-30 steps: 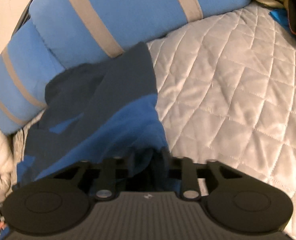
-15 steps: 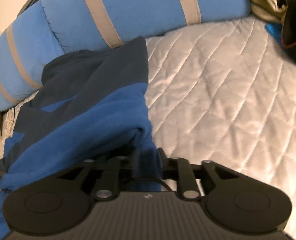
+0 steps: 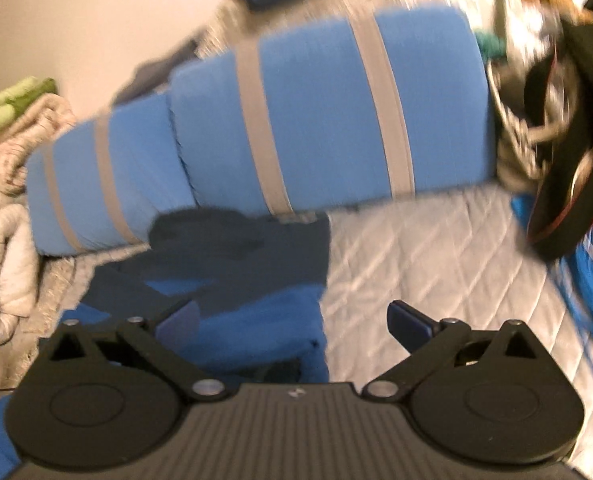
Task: Fold clothes
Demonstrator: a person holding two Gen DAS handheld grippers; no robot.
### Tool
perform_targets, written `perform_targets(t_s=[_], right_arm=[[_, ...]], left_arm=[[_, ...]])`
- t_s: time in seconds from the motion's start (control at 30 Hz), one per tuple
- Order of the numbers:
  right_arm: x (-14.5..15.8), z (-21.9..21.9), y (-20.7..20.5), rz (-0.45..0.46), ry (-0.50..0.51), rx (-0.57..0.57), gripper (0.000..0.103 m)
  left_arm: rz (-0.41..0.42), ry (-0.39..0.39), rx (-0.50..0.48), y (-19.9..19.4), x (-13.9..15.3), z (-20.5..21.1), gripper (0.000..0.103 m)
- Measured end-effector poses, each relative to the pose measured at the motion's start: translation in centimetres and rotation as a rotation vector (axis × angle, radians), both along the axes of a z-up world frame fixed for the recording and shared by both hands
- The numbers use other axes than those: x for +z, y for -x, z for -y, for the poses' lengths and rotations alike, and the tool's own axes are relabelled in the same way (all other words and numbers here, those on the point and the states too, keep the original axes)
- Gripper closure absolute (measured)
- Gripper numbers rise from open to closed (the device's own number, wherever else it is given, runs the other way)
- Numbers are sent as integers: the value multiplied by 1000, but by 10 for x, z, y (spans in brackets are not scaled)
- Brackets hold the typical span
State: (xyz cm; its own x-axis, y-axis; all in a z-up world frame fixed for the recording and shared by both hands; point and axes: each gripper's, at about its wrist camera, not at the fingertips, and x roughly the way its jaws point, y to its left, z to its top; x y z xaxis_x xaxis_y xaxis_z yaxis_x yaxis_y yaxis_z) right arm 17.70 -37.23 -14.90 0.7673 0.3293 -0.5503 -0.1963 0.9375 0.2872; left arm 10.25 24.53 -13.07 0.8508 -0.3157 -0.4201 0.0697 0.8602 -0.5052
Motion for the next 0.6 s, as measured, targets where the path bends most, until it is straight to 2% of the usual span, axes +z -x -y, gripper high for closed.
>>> perform_targets(t_s=[0.17,0.33,0.43,0.6], right_arm=[[61,2,31,169,35,1,0],[124,14,62,373,103,-76,0],[158,26,79,471,91,-121,0],[212,51,110,602,-19,-184,0]], left_arm=[[117,-10,1,25,50,16,16],[192,-3,-39,44,89,34,15],[250,-2,-54,57,112,44,15],[361,1,-63,77,154,57,15]])
